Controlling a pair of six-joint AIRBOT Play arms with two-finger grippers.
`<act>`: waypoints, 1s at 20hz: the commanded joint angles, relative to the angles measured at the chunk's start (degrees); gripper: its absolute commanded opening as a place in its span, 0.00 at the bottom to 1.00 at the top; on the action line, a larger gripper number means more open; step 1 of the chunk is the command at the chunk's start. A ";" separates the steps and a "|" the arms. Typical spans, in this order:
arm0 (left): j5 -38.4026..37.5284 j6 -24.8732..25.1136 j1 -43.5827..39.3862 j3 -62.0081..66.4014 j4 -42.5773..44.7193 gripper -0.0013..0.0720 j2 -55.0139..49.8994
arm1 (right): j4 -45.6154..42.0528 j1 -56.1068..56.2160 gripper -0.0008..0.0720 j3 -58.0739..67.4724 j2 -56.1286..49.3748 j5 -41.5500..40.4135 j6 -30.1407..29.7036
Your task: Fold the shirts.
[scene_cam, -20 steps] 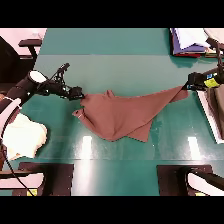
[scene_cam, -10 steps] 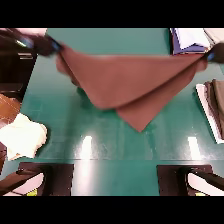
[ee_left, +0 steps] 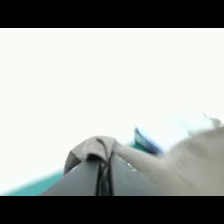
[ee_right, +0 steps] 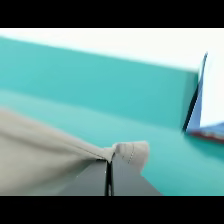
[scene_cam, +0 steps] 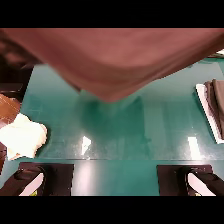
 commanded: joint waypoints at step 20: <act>-2.36 -5.29 0.02 -21.18 11.52 0.27 -46.69 | -2.43 -0.02 0.12 -3.61 -44.92 3.93 0.96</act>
